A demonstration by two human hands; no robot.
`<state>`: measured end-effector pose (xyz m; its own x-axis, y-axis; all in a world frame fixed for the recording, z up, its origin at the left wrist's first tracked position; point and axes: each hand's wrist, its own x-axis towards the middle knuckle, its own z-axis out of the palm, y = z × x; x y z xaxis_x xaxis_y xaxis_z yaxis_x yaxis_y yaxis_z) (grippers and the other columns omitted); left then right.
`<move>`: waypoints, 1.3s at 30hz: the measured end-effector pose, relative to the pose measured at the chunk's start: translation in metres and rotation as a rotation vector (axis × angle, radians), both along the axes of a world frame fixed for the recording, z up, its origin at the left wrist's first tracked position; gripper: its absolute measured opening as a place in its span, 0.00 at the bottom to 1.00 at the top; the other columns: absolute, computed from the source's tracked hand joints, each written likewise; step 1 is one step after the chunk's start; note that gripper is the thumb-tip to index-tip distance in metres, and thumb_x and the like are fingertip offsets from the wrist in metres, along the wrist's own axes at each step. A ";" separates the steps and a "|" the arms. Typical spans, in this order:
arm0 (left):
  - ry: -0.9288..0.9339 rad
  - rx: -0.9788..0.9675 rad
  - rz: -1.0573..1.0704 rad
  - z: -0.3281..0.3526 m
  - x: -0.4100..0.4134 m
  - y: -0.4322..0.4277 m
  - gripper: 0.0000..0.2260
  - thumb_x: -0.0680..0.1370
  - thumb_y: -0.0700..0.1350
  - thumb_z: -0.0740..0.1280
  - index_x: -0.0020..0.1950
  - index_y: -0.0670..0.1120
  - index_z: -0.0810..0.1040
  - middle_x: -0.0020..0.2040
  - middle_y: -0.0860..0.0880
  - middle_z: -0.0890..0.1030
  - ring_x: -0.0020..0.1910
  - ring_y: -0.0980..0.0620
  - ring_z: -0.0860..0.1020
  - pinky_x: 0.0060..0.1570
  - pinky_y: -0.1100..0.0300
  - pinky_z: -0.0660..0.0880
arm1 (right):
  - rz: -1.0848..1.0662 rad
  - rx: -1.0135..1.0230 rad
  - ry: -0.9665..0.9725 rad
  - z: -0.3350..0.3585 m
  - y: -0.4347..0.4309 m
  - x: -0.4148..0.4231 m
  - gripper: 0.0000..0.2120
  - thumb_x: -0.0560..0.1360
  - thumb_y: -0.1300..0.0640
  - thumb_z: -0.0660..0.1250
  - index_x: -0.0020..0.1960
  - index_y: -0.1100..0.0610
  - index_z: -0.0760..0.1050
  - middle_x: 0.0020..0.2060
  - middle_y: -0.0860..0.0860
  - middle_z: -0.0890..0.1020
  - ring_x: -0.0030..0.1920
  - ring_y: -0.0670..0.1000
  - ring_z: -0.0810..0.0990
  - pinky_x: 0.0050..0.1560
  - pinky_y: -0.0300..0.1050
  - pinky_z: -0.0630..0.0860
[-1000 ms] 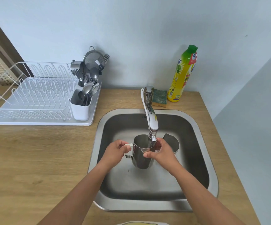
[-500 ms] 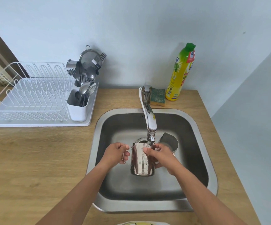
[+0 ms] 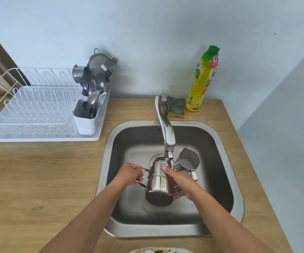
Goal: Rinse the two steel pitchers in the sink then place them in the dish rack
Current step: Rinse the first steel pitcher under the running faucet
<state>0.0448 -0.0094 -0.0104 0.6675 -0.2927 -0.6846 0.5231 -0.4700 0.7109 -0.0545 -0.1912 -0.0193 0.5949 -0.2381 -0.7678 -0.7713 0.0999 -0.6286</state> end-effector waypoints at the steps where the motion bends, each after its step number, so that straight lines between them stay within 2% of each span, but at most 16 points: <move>1: 0.006 -0.005 0.002 0.000 0.000 0.000 0.05 0.78 0.34 0.65 0.54 0.38 0.77 0.36 0.45 0.77 0.28 0.54 0.75 0.25 0.61 0.77 | 0.001 0.004 0.004 -0.001 0.001 0.000 0.31 0.70 0.35 0.69 0.53 0.63 0.79 0.37 0.57 0.82 0.31 0.56 0.82 0.32 0.50 0.81; 4: 0.003 -0.006 0.002 0.000 0.002 0.002 0.03 0.78 0.35 0.66 0.49 0.38 0.78 0.37 0.44 0.77 0.27 0.53 0.76 0.25 0.60 0.78 | -0.010 0.016 0.020 -0.006 0.003 -0.001 0.29 0.72 0.34 0.67 0.50 0.62 0.78 0.37 0.58 0.82 0.32 0.57 0.82 0.32 0.51 0.81; 10: 0.019 0.026 -0.064 0.004 0.005 0.006 0.09 0.79 0.42 0.66 0.51 0.38 0.83 0.36 0.47 0.79 0.28 0.53 0.75 0.22 0.64 0.73 | -0.013 0.068 0.041 -0.008 0.010 -0.001 0.30 0.73 0.32 0.63 0.56 0.59 0.77 0.42 0.60 0.83 0.39 0.62 0.84 0.30 0.53 0.81; 14: 0.044 0.055 -0.092 0.005 0.006 0.008 0.10 0.79 0.43 0.66 0.52 0.38 0.83 0.37 0.46 0.81 0.26 0.54 0.76 0.22 0.64 0.72 | 0.005 0.056 0.050 -0.006 0.014 -0.002 0.30 0.73 0.31 0.62 0.55 0.57 0.77 0.43 0.60 0.83 0.40 0.61 0.84 0.29 0.51 0.81; 17: 0.069 0.051 -0.089 0.006 0.006 0.009 0.11 0.80 0.44 0.65 0.53 0.37 0.83 0.37 0.46 0.82 0.24 0.55 0.76 0.22 0.64 0.74 | 0.002 0.039 0.046 -0.004 0.014 -0.001 0.29 0.73 0.31 0.62 0.51 0.58 0.77 0.41 0.60 0.83 0.38 0.60 0.83 0.30 0.51 0.81; 24: 0.060 0.068 -0.093 0.011 0.008 0.010 0.08 0.79 0.43 0.67 0.50 0.38 0.82 0.37 0.44 0.84 0.23 0.53 0.77 0.21 0.64 0.72 | 0.020 0.031 0.037 0.002 0.015 -0.003 0.29 0.74 0.31 0.60 0.50 0.57 0.78 0.40 0.59 0.83 0.37 0.59 0.84 0.30 0.51 0.82; 28: 0.001 0.123 -0.142 0.022 0.013 0.012 0.06 0.77 0.35 0.66 0.49 0.35 0.82 0.38 0.42 0.83 0.20 0.54 0.75 0.20 0.64 0.69 | 0.045 0.089 0.014 0.001 0.020 -0.004 0.30 0.74 0.30 0.59 0.56 0.56 0.79 0.42 0.59 0.83 0.39 0.59 0.84 0.28 0.50 0.81; 31: -0.054 0.186 -0.188 0.025 0.021 0.012 0.06 0.76 0.34 0.66 0.49 0.35 0.82 0.41 0.37 0.84 0.21 0.51 0.74 0.20 0.63 0.72 | 0.047 0.087 -0.005 0.001 0.026 -0.004 0.29 0.77 0.33 0.57 0.58 0.57 0.77 0.40 0.59 0.81 0.35 0.58 0.82 0.27 0.51 0.81; 34: -0.149 0.283 -0.216 0.025 0.026 0.011 0.06 0.75 0.35 0.67 0.47 0.36 0.83 0.42 0.34 0.85 0.21 0.48 0.76 0.27 0.58 0.78 | 0.075 0.046 -0.018 0.006 0.027 -0.004 0.23 0.80 0.38 0.57 0.59 0.58 0.72 0.39 0.59 0.81 0.29 0.55 0.81 0.29 0.51 0.81; 36: -0.236 0.326 -0.194 0.027 0.028 0.012 0.05 0.74 0.38 0.68 0.45 0.40 0.83 0.36 0.38 0.85 0.23 0.47 0.80 0.37 0.53 0.83 | 0.080 0.012 -0.020 0.007 0.023 -0.005 0.22 0.80 0.39 0.58 0.62 0.57 0.68 0.44 0.59 0.81 0.30 0.55 0.82 0.27 0.47 0.80; 39: -0.346 0.318 -0.128 0.030 0.027 0.015 0.05 0.74 0.41 0.67 0.42 0.48 0.83 0.32 0.46 0.84 0.28 0.46 0.84 0.39 0.51 0.84 | 0.050 -0.041 -0.034 0.008 0.015 -0.008 0.22 0.79 0.41 0.60 0.64 0.56 0.67 0.48 0.59 0.80 0.30 0.53 0.82 0.25 0.43 0.77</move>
<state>0.0718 0.0054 0.0199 0.8442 -0.2000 -0.4974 0.2048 -0.7371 0.6440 -0.0627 -0.1764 -0.0108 0.6327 -0.2385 -0.7367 -0.7525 0.0351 -0.6577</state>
